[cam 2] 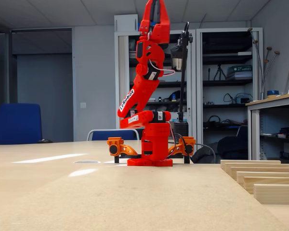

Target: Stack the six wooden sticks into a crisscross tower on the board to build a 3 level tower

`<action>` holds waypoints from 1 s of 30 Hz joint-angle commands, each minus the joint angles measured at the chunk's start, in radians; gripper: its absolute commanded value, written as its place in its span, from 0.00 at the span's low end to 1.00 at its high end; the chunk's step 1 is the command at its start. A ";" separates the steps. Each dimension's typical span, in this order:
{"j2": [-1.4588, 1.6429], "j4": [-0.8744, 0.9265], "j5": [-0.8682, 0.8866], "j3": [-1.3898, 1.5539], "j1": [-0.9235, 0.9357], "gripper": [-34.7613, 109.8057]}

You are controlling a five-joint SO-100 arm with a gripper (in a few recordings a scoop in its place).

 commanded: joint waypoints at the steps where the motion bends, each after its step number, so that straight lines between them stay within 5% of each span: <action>1: -0.031 0.202 0.046 -0.074 -0.198 0.24; 10: -0.276 1.068 0.811 -0.272 -0.459 0.24; 13: -0.365 1.147 0.769 -0.322 -0.534 0.24; 15: -0.460 1.370 0.891 -0.414 -0.589 0.24; 30: -1.062 2.029 0.595 -0.815 -0.641 0.30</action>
